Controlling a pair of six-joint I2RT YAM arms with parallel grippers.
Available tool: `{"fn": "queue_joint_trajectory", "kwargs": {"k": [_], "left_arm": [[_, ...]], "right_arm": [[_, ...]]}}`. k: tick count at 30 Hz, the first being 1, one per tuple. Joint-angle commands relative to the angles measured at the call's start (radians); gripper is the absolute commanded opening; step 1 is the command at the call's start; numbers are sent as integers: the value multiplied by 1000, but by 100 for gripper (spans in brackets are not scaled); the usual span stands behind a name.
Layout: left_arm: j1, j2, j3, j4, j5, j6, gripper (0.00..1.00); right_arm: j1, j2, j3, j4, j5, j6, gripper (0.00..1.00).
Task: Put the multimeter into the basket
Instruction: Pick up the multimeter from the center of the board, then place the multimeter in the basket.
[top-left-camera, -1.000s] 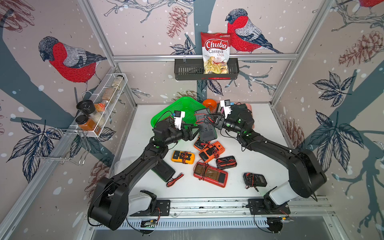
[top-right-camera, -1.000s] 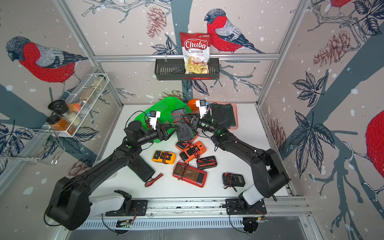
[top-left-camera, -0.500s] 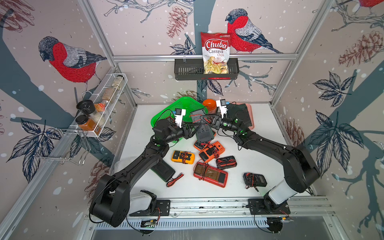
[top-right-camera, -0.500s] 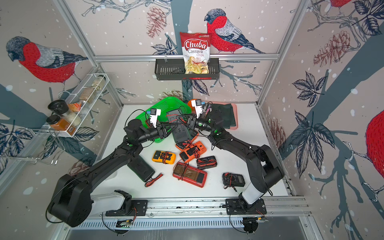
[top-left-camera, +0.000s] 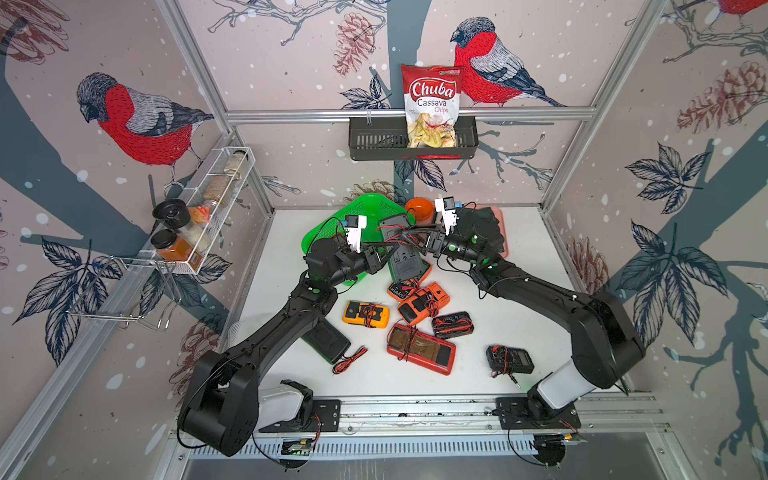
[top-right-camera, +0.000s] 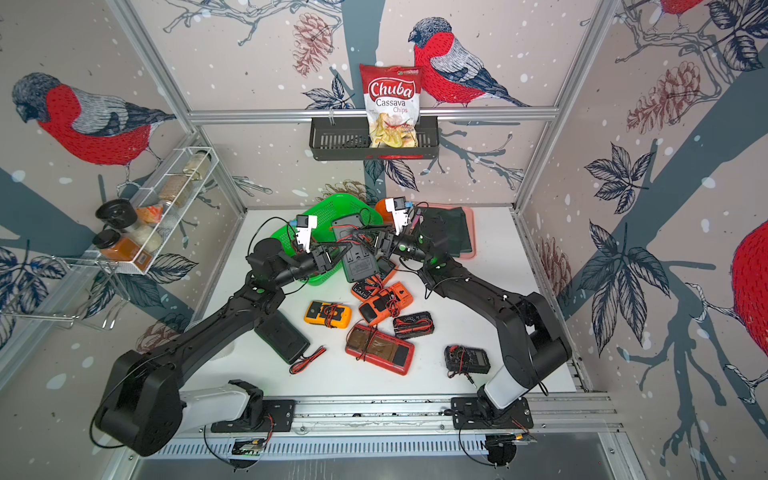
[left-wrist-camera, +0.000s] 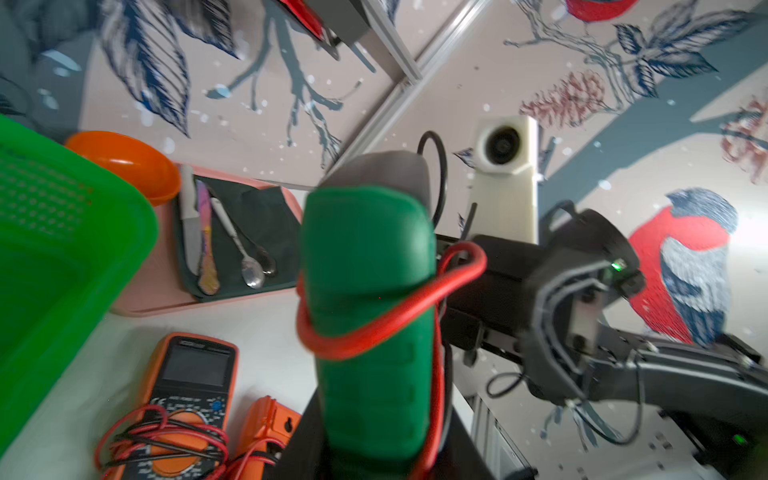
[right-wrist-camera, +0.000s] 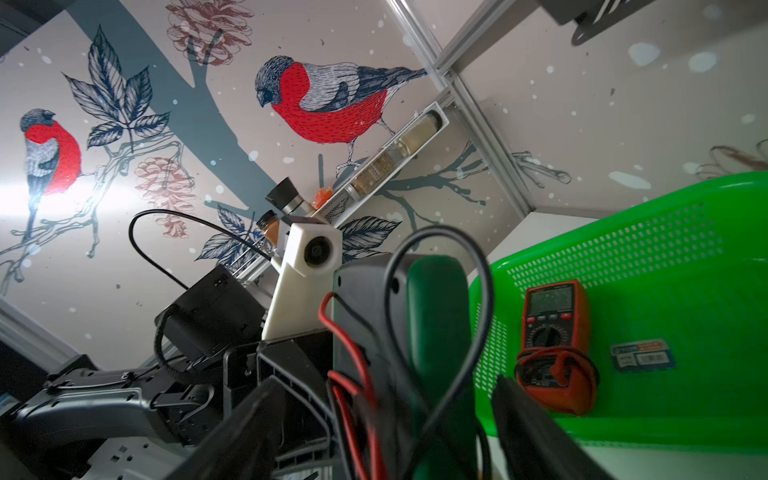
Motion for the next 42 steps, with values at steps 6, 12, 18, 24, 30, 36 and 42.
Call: {"fn": "queue_joint_trajectory", "kwargs": {"k": [6, 12, 18, 24, 30, 36, 42], "left_arm": [[4, -73, 2, -68, -278, -23, 0], [46, -62, 19, -91, -417, -30, 0], [110, 62, 94, -67, -493, -25, 0], [127, 240, 202, -35, -525, -6, 0], [148, 440, 338, -58, -496, 8, 0], [163, 591, 438, -124, -452, 5, 0], [179, 693, 500, -199, -435, 9, 0]], "right_arm": [[-90, -107, -1, -230, 255, -84, 99], [-134, -216, -38, -359, 424, -127, 99], [-114, -313, -35, -578, 676, -188, 99], [-71, -366, -32, -775, 944, -201, 99], [-47, -366, -28, -906, 1071, -205, 99], [-37, -357, -10, -1026, 1177, -172, 99], [-45, -348, 16, -1254, 1238, -35, 99]]}}
